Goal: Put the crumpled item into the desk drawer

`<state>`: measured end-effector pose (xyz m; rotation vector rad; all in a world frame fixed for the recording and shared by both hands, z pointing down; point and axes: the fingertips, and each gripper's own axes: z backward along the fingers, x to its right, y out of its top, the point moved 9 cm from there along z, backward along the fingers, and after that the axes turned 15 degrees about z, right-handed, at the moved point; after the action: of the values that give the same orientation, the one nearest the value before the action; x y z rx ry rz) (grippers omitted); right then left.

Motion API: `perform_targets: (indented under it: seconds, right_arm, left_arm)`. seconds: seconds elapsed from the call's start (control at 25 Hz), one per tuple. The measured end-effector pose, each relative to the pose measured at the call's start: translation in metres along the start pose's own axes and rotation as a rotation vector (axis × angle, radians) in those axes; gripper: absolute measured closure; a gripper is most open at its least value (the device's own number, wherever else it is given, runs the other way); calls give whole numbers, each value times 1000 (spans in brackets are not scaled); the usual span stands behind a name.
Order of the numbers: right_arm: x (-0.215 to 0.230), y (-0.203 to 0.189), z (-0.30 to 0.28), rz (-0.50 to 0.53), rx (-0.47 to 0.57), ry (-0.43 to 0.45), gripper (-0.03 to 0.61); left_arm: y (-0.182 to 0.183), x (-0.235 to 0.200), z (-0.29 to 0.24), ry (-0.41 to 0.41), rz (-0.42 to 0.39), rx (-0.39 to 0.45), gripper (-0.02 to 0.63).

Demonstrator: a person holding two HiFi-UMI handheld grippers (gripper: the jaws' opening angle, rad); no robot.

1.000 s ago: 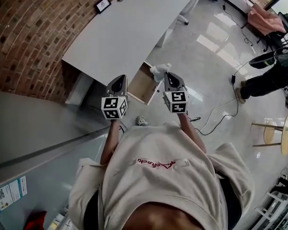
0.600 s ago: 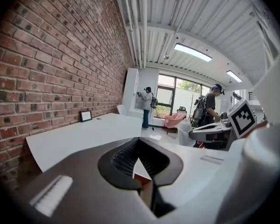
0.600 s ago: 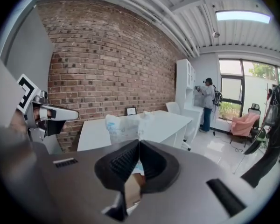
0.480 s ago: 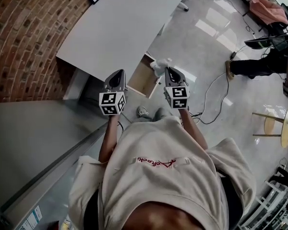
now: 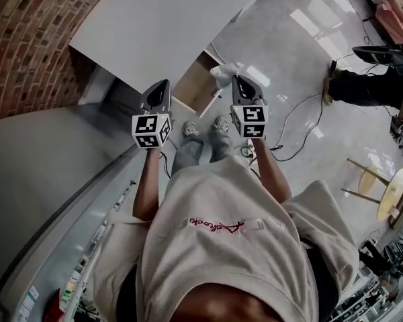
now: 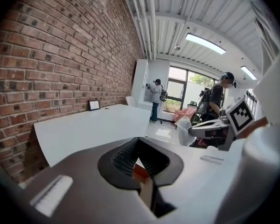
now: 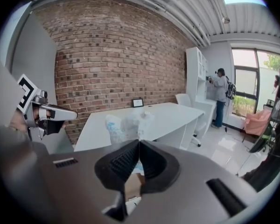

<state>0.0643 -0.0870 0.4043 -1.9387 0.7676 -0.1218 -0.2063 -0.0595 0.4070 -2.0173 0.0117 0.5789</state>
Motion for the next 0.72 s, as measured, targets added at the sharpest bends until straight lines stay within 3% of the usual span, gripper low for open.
perform_targets:
  seconds: [0.4,0.72]
  right_arm:
    - [36,-18,-26,25,31,100,566]
    - [28,-43,-44,44,22,184,566]
  left_arm:
    - [-32,34,-22,68,28,-15,604]
    - [-65,38,-20,135,74,-25,604]
